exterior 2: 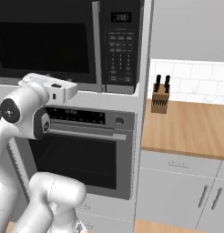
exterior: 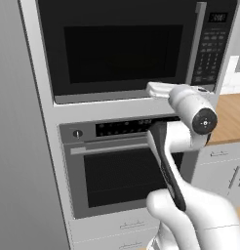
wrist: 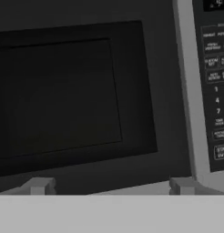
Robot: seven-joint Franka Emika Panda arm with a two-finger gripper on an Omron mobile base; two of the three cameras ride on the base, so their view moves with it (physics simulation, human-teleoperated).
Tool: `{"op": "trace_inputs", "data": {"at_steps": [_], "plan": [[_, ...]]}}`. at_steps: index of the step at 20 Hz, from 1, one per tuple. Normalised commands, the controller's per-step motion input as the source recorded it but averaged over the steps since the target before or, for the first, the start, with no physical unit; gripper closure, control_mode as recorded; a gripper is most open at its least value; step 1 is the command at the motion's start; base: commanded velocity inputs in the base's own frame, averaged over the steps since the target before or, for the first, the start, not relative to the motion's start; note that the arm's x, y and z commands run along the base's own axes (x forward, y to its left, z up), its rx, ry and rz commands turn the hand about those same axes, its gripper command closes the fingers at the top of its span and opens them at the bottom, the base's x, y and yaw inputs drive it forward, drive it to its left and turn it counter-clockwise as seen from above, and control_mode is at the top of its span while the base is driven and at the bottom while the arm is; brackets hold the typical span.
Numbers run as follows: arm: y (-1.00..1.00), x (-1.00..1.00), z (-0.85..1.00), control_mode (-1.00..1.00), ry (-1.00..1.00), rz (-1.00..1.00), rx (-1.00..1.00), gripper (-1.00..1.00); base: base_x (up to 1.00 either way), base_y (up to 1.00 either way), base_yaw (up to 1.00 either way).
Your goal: Open the microwave, place the bowl with waffle inside the microwave, then close the microwave door and turn it on.
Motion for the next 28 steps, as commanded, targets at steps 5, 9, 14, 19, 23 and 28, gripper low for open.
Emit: {"op": "trace_inputs", "data": {"at_steps": [5,9,14,19,23,28], "plan": [[-0.77,-0.19,0.43,-1.00,0.33,0.04,0.00,-1.00,0.00,0.00,0.00],[-0.86,-0.29,0.17,-1.00,0.28,0.05,0.00,-1.00,0.00,0.00,0.00],[-0.90,-0.41,-0.09,-1.00,0.11,0.10,0.00,-1.00,0.00,0.00,0.00],[-0.77,0.00,-0.35,-1.00,-0.03,0.10,0.00,-1.00,0.00,0.00,0.00],[-0.32,0.00,-0.46,-1.00,-0.20,0.09,0.00,-1.00,0.00,0.00,0.00],[0.00,0.02,-0.56,-1.00,-0.25,0.13,-0.01,-1.00,0.00,0.00,0.00]]}}
